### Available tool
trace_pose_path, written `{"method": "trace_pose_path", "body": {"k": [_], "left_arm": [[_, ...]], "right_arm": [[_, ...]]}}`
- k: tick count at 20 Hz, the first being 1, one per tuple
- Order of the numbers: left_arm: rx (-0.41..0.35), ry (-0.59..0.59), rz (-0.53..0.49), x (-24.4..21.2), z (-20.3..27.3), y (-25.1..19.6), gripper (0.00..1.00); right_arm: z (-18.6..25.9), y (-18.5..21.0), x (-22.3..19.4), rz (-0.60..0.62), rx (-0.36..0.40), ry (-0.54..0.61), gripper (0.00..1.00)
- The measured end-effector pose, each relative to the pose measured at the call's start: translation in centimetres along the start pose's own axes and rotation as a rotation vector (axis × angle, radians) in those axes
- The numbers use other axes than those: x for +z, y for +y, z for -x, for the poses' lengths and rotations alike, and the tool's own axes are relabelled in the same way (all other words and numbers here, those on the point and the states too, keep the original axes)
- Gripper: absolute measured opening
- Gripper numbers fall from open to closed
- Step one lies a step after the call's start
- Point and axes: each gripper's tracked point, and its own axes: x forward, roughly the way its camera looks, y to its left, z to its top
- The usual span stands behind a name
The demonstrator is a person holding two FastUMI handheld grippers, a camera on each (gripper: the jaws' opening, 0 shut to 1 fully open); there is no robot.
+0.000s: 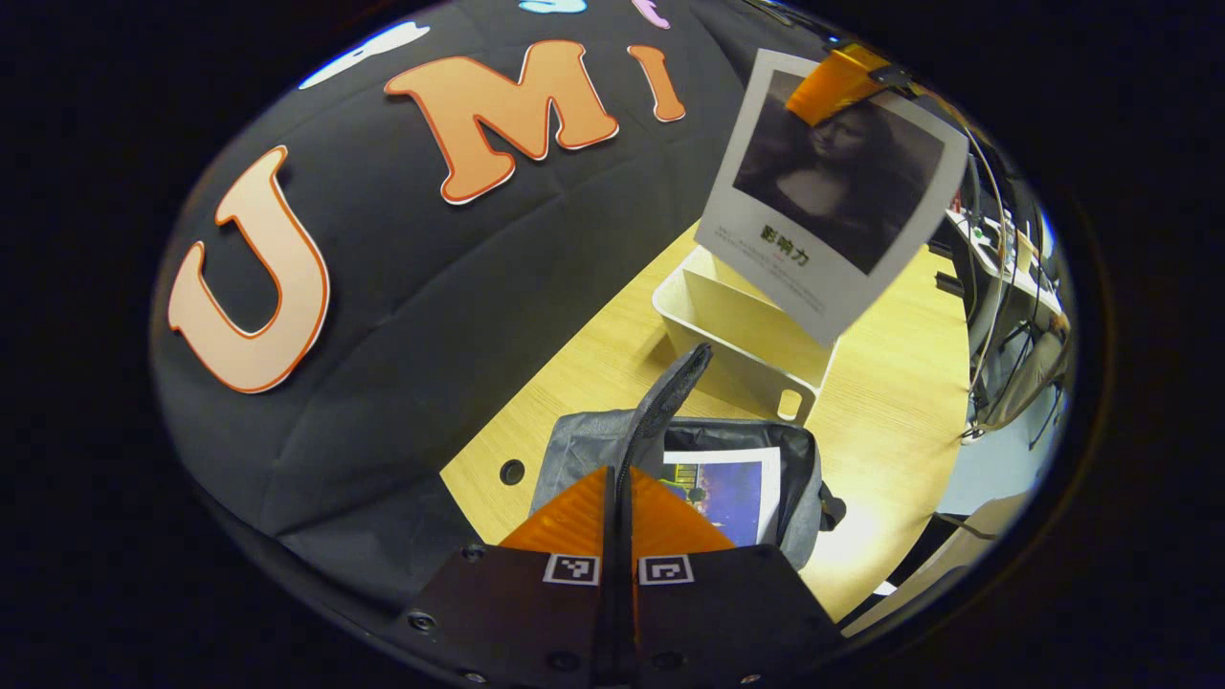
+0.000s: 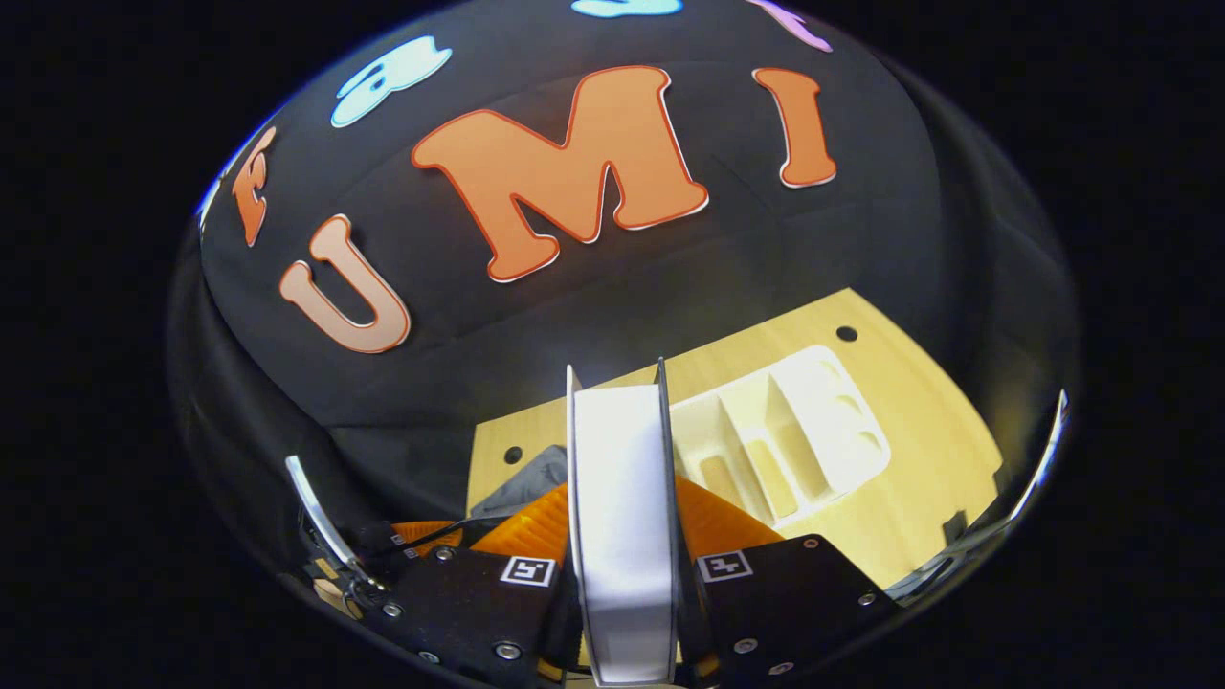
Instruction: Open the schoolbag, grab two books from the bookshelf and put them into the schoolbag.
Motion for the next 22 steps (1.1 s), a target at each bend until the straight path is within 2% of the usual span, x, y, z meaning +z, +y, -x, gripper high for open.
{"method": "trace_pose_path", "body": {"k": [5,13,19,22], "left_arm": [[-0.003,-0.001,-0.037,-0.2,0.2,1.2,0.01],[0.000,0.032,-0.099,0.6,-0.2,1.4,0.01],[0.015,0.042,-0.204,1.8,0.0,0.0,0.01],[0.030,0.039,-0.226,2.1,0.5,-0.4,0.01]], "right_arm": [[-1.1,0.2,-6.8,-0.226,0.100,0.035,0.39],[-7.1,-1.1,-16.3,-0.571,0.179,0.049,0.39],[-12.8,0.6,-20.1,-0.716,0.229,0.040,0.40],[-15.7,1.9,-21.1,-0.733,0.235,0.015,0.39]]}}
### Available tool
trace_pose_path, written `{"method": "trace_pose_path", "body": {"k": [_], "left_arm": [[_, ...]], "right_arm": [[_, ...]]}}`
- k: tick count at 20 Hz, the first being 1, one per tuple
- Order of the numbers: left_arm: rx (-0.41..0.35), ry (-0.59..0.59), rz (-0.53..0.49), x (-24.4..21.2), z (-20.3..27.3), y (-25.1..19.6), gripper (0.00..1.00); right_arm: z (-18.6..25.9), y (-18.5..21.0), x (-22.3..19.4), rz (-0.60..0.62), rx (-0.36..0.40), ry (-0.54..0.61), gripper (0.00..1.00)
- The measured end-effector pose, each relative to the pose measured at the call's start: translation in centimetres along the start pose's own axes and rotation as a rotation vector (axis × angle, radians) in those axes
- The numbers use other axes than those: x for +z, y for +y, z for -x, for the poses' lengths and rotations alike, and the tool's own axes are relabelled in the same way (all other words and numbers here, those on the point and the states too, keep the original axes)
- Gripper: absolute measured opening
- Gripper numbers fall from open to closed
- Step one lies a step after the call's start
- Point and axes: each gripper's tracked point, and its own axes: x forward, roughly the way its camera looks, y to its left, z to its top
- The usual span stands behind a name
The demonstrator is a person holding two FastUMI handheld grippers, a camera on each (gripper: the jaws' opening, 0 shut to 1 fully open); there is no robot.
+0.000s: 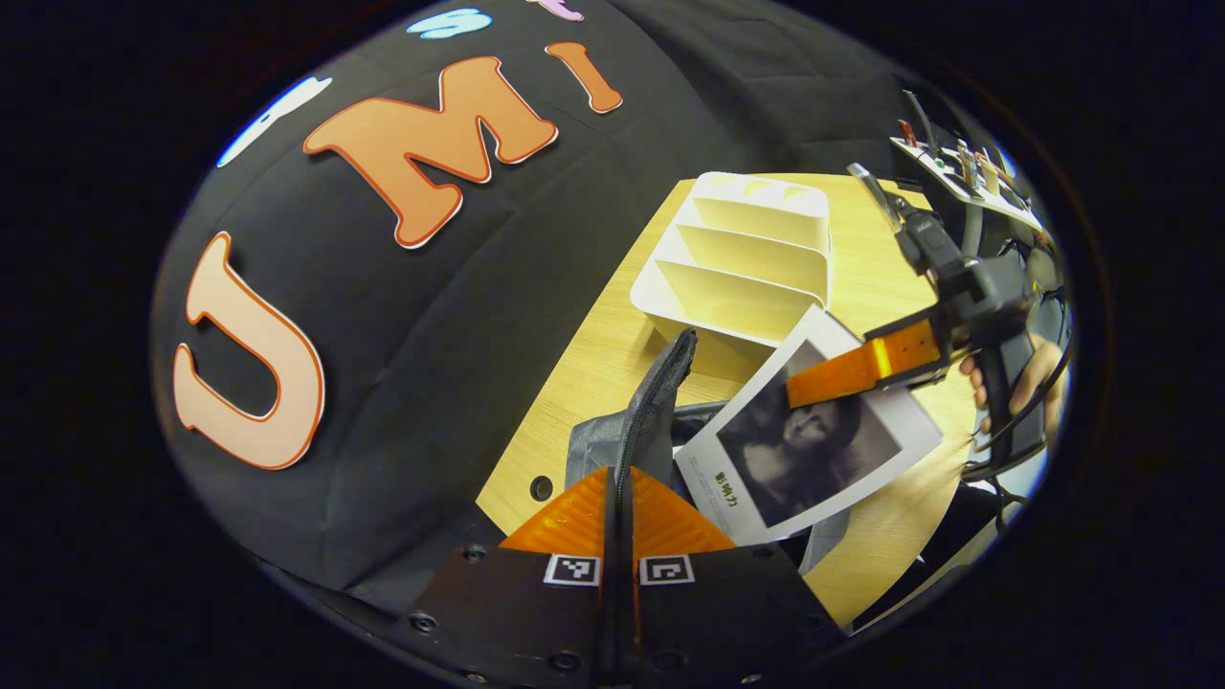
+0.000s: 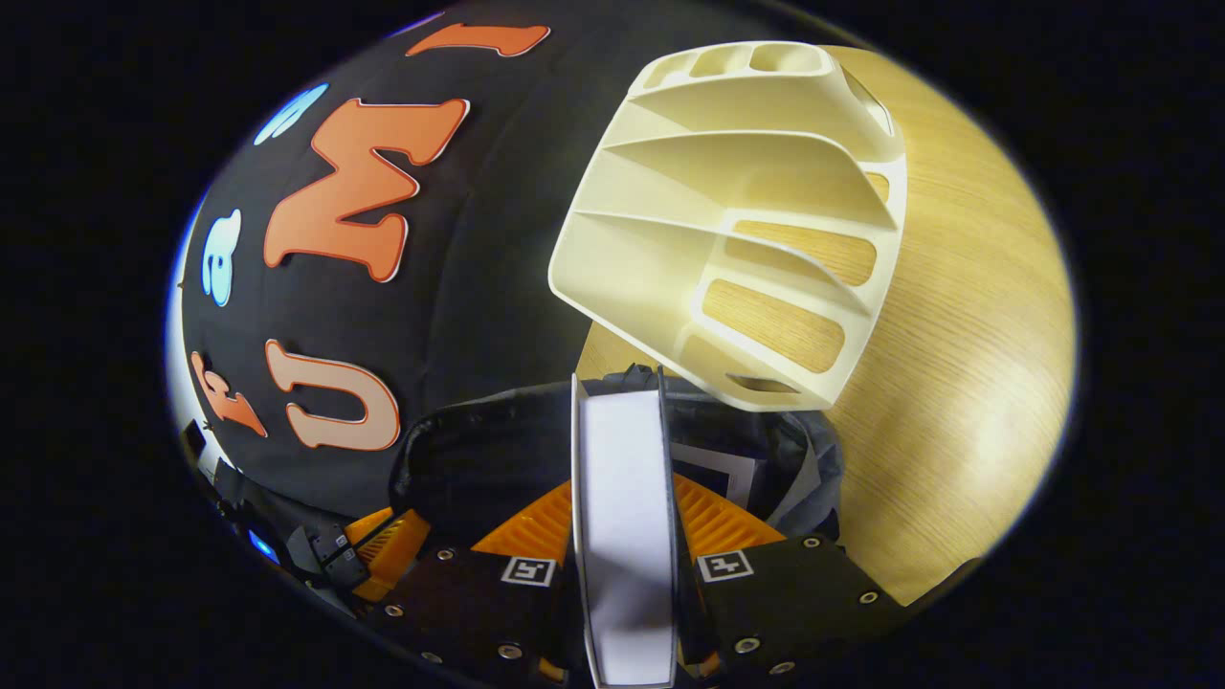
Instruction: Open the schoolbag, grab two books from the bookshelf and put them into the schoolbag.
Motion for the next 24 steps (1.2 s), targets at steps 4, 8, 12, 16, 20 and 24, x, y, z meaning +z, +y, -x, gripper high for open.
{"method": "trace_pose_path", "body": {"k": [4,8,12,16,20,24], "left_arm": [[0.001,-0.003,-0.014,0.5,0.8,-0.6,0.01],[0.019,-0.048,-0.056,2.3,1.6,-0.6,0.01],[0.031,-0.053,-0.121,3.3,1.5,-1.2,0.01],[0.037,-0.022,-0.127,2.1,0.8,-0.8,0.01],[0.015,-0.012,-0.074,1.5,-0.2,-0.5,0.01],[-0.031,-0.020,-0.011,0.8,-0.4,-1.6,0.01]], "right_arm": [[-3.2,1.1,-1.0,-0.005,0.045,-0.039,0.39],[-5.6,1.9,-2.7,-0.012,0.076,-0.064,0.40],[-7.8,0.8,-5.4,-0.007,0.013,-0.048,0.40],[-8.2,-1.4,-6.0,0.056,-0.110,-0.034,0.60],[-7.6,-3.1,-5.9,0.055,-0.184,0.005,0.77],[-5.0,-4.5,-5.9,0.101,-0.233,0.030,0.90]]}}
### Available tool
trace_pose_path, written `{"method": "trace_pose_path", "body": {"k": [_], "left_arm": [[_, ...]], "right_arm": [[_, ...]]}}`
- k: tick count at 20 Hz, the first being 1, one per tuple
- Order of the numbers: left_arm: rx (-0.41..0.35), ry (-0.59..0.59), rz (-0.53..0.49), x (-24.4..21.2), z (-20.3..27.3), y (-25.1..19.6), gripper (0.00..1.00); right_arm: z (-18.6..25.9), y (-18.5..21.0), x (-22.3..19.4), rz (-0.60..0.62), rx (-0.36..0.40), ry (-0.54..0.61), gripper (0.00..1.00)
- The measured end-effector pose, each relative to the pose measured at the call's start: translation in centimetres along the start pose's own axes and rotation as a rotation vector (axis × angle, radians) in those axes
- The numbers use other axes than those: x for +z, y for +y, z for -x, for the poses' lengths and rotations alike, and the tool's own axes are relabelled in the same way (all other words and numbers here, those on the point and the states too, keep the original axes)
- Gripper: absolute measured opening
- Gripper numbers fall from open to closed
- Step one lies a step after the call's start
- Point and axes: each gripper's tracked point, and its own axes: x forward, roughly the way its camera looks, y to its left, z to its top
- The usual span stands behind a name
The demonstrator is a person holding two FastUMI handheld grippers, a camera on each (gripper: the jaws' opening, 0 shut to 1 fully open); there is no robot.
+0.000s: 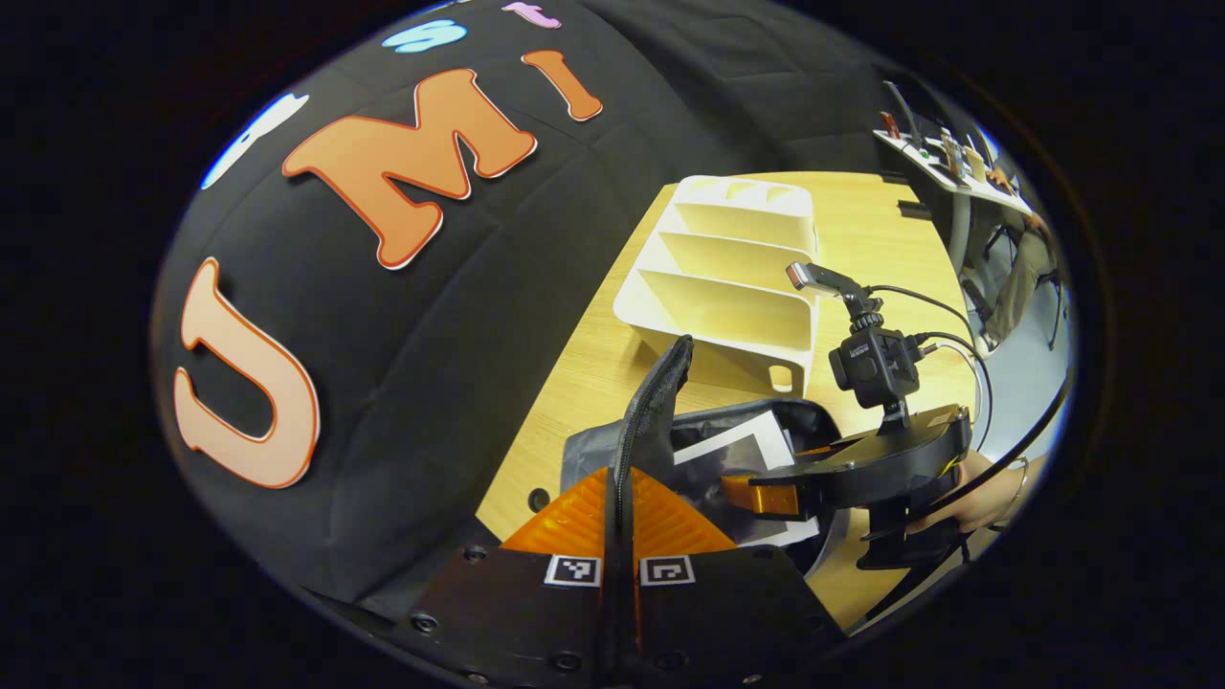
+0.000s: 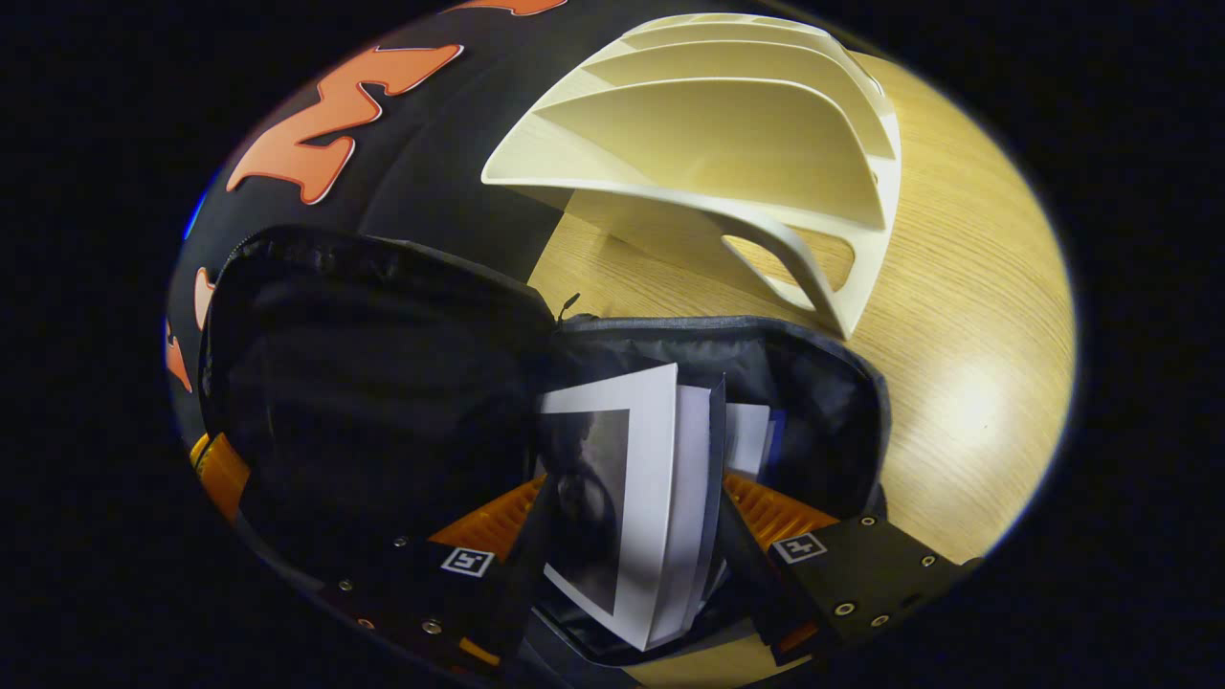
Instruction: Open the schoolbag, grab two books from the bookshelf and put them into the schoolbag.
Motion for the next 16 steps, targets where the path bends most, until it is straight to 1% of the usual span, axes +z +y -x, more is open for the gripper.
{"method": "trace_pose_path", "body": {"k": [1,4,7,8,9,11,12,13,14,15,16], "left_arm": [[-0.008,0.004,0.024,-0.3,-0.2,-0.1,0.01],[-0.035,0.010,0.098,-0.9,-0.4,-0.8,0.01],[-0.064,0.007,0.166,-1.4,-0.4,-1.8,0.01],[-0.072,0.004,0.189,-1.4,-0.4,-2.2,0.07],[-0.083,0.005,0.222,-1.7,-0.3,-2.8,0.01],[-0.119,0.016,0.303,-2.4,-0.6,-4.2,0.02],[-0.139,0.022,0.343,-2.6,-0.7,-5.0,0.05],[-0.155,0.026,0.379,-3.4,-0.9,-5.9,0.06],[-0.163,0.029,0.411,-3.7,-0.8,-6.6,0.11],[-0.170,0.033,0.439,-3.1,-0.8,-7.3,0.16],[-0.175,0.039,0.469,-3.2,-0.7,-7.9,0.25]], "right_arm": [[0.6,-0.6,0.3,0.004,-0.011,0.005,0.92],[2.9,-2.0,1.9,0.013,-0.035,-0.001,0.94],[5.4,-3.8,3.6,0.045,-0.090,0.001,0.96],[6.4,-4.3,4.3,0.057,-0.108,0.004,0.96],[7.2,-4.9,5.0,0.074,-0.131,0.008,0.96],[8.8,-6.4,6.4,0.121,-0.190,0.017,0.98],[9.6,-7.0,7.1,0.150,-0.222,0.021,0.98],[10.4,-7.6,7.7,0.187,-0.252,0.026,0.98],[11.1,-7.9,8.5,0.226,-0.275,0.028,0.98],[11.6,-8.1,9.2,0.266,-0.292,0.030,0.98],[12.3,-8.2,9.9,0.302,-0.306,0.031,0.98]]}}
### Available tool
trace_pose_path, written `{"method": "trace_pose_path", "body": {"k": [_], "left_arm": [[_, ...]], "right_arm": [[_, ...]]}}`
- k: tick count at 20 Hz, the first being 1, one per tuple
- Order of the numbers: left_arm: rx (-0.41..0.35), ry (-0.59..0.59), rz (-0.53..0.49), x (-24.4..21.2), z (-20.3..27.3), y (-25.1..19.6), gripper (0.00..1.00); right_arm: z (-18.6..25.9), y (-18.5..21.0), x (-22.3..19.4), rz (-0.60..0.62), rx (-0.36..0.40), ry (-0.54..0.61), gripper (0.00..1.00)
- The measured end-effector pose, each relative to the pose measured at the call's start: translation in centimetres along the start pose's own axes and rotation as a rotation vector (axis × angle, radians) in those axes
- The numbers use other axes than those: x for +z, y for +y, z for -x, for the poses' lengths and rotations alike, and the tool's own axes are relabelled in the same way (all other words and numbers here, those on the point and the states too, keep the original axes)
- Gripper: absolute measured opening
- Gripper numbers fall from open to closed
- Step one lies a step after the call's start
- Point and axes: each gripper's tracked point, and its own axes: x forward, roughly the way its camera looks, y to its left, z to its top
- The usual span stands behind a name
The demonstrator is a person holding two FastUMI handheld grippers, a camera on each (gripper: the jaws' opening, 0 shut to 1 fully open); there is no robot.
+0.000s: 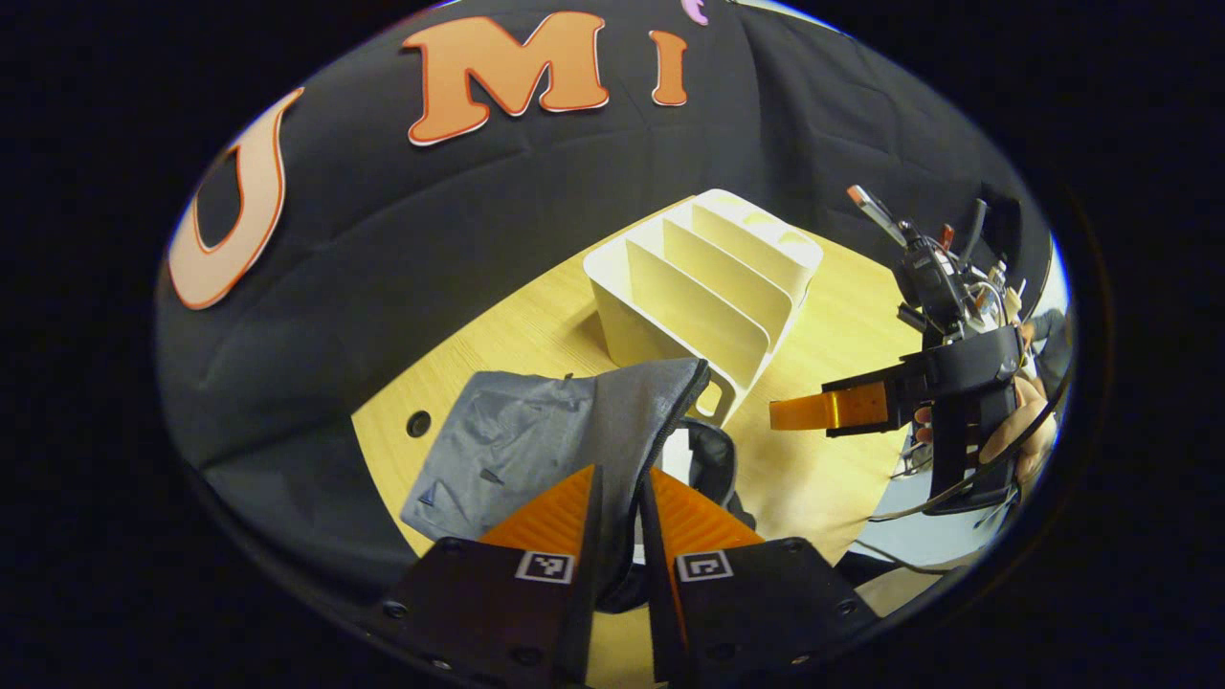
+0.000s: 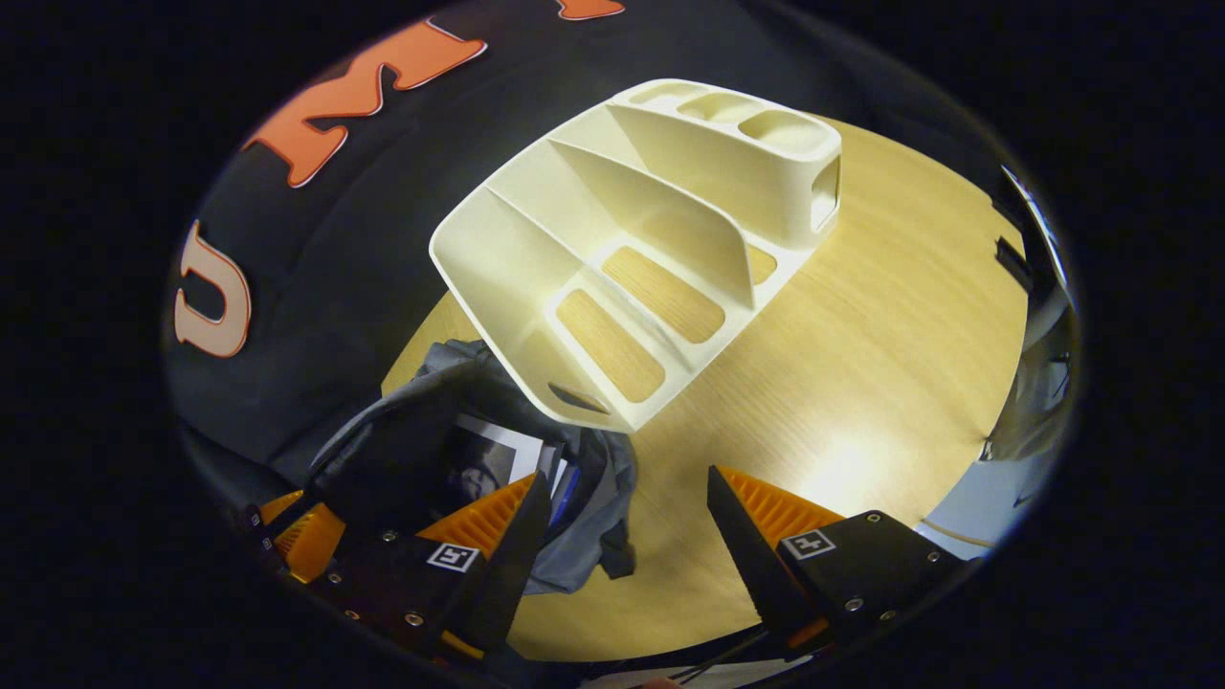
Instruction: Open the schoolbag, grab two books from the bookshelf and put them into the schoolbag.
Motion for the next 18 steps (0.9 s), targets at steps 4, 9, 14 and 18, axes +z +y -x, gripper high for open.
{"method": "trace_pose_path", "body": {"k": [4,9,14,18], "left_arm": [[-0.020,0.002,0.135,-0.5,-1.6,-2.3,0.56],[0.054,-0.118,0.259,2.5,-0.9,-4.7,0.97],[0.333,-0.373,0.341,8.7,0.8,-0.6,0.98],[0.486,-0.551,0.391,11.5,3.0,0.9,0.98]], "right_arm": [[1.4,-1.5,3.1,0.089,-0.018,-0.012,0.98],[2.9,-2.5,9.0,0.248,-0.018,-0.075,0.98],[8.0,-1.9,18.6,0.427,0.008,-0.391,0.98],[12.3,1.2,22.3,0.415,0.168,-0.649,0.98]]}}
